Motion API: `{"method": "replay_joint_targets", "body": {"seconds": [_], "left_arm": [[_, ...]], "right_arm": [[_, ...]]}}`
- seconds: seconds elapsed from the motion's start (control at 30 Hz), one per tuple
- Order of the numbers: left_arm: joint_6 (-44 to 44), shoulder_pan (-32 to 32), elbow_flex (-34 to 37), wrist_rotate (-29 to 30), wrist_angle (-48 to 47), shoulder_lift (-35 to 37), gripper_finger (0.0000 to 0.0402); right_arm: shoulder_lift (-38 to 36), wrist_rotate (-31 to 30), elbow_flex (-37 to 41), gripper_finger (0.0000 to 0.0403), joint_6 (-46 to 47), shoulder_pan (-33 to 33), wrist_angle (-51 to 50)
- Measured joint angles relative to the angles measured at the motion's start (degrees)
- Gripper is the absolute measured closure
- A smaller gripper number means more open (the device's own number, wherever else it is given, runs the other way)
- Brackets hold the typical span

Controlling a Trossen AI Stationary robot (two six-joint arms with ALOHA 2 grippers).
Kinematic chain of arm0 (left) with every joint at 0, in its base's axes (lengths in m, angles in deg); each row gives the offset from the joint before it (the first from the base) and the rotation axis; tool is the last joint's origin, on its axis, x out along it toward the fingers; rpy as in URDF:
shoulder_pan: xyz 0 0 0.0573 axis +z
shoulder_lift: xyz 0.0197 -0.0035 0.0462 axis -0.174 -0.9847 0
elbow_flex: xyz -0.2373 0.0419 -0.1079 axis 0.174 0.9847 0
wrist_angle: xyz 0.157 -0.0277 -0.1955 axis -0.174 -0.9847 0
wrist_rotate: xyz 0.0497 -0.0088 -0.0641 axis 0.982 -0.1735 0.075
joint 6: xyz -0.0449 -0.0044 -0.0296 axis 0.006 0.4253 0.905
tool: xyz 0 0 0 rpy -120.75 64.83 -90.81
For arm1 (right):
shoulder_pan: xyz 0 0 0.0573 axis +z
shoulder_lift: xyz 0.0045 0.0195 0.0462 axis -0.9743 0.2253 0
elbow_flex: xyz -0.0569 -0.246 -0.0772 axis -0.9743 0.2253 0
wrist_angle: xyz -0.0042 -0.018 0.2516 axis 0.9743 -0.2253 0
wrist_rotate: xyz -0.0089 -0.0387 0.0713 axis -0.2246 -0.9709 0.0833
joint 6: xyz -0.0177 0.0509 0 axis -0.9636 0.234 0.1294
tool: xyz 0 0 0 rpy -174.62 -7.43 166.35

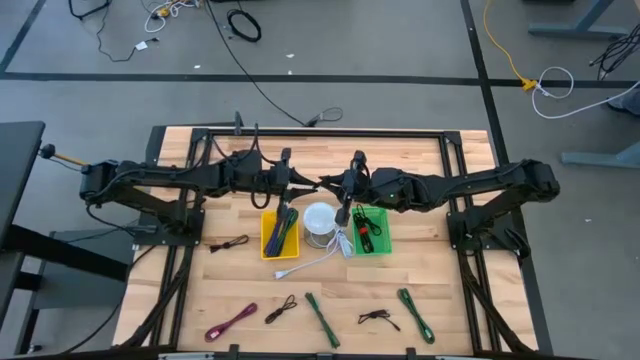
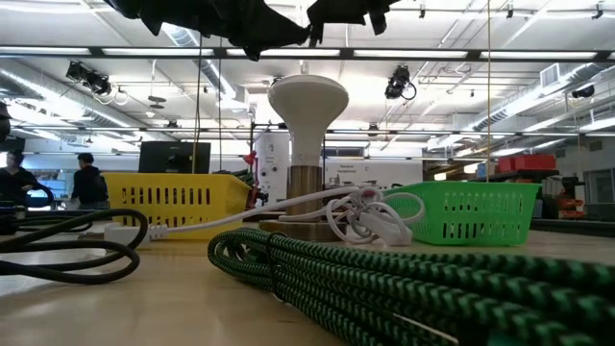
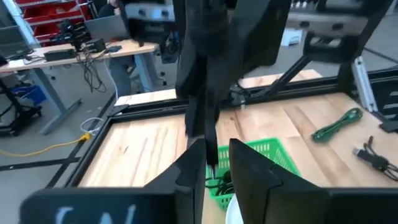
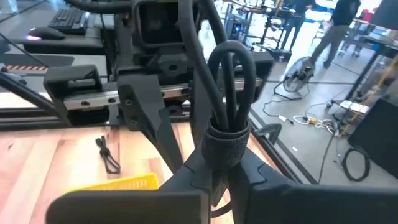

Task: Pick & Place USB Port
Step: Put the black charger cable into the green basket

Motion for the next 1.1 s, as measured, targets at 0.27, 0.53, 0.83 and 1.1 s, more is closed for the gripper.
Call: {"method": "replay_joint_targets", "body": {"seconds": [0.27,0.53,0.83,1.1], "left_arm": [[-2.8,1.5,0.0,5.1,-3.2,0.0,0.0331],[-3.2,3.4,0.0,8.6,-5.3,0.0,0.0331],[-3.2,3.7,0.0,9.7,-6.8,0.0,0.0331],[-4.4,3.7,0.0,10.1,-7.9,0.0,0.0331]], "right_arm": [[-4.9,-3.6,0.0,0.0385,6.8,0.9,-14.4],[-7.1,-5.8,0.0,0.0385,28.0,3.6,-39.4],[-6.4,-0.6,12.0,0.0386,50.1,10.2,-35.7],[-6.4,2.2,19.8,0.0386,60.5,12.4,-31.0]]}}
